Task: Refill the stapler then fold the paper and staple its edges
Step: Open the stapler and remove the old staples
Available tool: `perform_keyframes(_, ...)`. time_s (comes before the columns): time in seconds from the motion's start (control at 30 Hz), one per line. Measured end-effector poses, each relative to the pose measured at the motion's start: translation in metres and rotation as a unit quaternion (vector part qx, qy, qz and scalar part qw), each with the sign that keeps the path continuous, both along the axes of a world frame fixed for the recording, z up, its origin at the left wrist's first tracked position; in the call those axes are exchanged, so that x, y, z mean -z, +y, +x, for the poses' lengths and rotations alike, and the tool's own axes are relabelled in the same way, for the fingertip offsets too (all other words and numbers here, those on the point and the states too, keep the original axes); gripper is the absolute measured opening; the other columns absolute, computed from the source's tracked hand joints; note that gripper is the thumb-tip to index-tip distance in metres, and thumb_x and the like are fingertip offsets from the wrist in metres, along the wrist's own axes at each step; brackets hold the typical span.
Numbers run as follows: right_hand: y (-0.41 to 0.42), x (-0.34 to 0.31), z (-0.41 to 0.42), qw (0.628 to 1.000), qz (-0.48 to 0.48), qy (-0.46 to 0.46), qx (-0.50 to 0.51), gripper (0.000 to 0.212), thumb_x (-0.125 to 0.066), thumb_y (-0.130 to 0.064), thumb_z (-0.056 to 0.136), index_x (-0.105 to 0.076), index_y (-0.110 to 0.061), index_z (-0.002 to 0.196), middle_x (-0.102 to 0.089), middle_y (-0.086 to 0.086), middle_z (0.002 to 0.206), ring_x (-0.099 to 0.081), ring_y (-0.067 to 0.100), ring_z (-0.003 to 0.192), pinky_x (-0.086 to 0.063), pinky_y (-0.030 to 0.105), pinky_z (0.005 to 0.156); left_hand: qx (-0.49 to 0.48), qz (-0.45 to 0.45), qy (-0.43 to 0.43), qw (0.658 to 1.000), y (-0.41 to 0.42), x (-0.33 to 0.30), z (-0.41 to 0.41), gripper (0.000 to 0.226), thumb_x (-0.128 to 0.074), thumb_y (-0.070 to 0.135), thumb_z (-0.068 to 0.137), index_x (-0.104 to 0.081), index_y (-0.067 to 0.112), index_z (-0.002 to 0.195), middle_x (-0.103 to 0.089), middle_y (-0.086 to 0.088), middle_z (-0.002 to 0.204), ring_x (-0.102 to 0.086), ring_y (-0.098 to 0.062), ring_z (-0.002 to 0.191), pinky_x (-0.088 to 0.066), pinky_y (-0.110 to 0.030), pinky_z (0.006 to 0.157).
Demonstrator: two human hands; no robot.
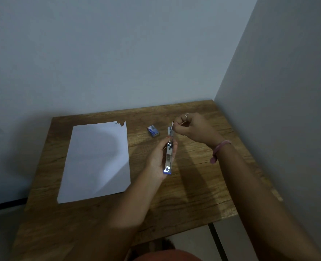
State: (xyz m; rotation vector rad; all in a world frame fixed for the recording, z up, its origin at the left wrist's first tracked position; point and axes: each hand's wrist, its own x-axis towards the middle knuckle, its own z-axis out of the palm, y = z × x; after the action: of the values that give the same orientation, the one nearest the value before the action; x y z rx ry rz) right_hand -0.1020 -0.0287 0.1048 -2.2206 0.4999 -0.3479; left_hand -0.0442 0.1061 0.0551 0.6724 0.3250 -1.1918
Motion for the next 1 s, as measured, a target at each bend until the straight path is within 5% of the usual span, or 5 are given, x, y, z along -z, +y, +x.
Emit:
perform_keyframes(0.2,0.01,0.001,-0.004,0.999,-0.015,-0.013,-0.03,0.009,-0.075,-0.013,0.079,-0.069,-0.02,0.077,-0.07,-0.009,0.077,-0.066,0.002,0.072,-0.052,0.016,0.068,-0.022,0.01,0.0,1.0,0.0,-0.002,0.006,0.015,-0.066,0.013,0.089,-0.067,-0.001,0.093,-0.072,-0.012,0.073,-0.07,-0.015,0.058,-0.057,-0.021,0.049)
perform_keyframes(0.3,0.013,0.004,-0.005,0.999,-0.025,-0.023,-0.006,0.024,-0.082,-0.014,0.073,-0.064,-0.026,0.084,-0.07,-0.004,0.084,-0.067,0.009,0.075,-0.054,0.02,0.069,-0.034,0.021,-0.006,0.999,-0.002,-0.004,0.004,0.012,-0.066,0.01,0.089,-0.066,-0.002,0.091,-0.071,-0.013,0.069,-0.07,-0.015,0.055,-0.058,-0.022,0.049)
perform_keyframes(0.47,0.014,0.014,-0.008,0.999,0.029,-0.018,0.025,0.021,-0.07,-0.002,0.082,-0.068,-0.013,0.099,-0.07,-0.002,0.086,-0.066,0.001,0.077,-0.053,0.014,0.072,-0.031,0.004,0.007,0.999,-0.003,-0.003,0.0,0.015,-0.06,0.01,0.093,-0.064,-0.004,0.089,-0.069,-0.015,0.068,-0.068,-0.015,0.053,-0.057,-0.021,0.061)
perform_keyframes(0.6,0.008,0.013,-0.011,0.998,0.056,-0.005,0.021,0.02,-0.068,0.0,0.084,-0.07,-0.007,0.103,-0.073,0.007,0.091,-0.069,0.011,0.087,-0.054,0.021,0.081,-0.016,-0.008,0.003,1.0,-0.004,-0.003,0.001,0.02,-0.065,0.016,0.09,-0.067,-0.003,0.094,-0.07,-0.014,0.076,-0.07,-0.015,0.058,-0.057,-0.022,0.065)
perform_keyframes(1.0,0.027,0.023,-0.01,0.998,-0.02,-0.011,0.054,0.015,-0.072,-0.009,0.082,-0.071,-0.017,0.094,-0.071,-0.002,0.093,-0.066,0.007,0.088,-0.053,0.024,0.08,-0.081,0.02,0.018,0.996,-0.015,0.008,-0.001,0.012,-0.064,0.009,0.09,-0.063,-0.001,0.095,-0.072,-0.013,0.065,-0.071,-0.016,0.056,-0.055,-0.022,0.047)
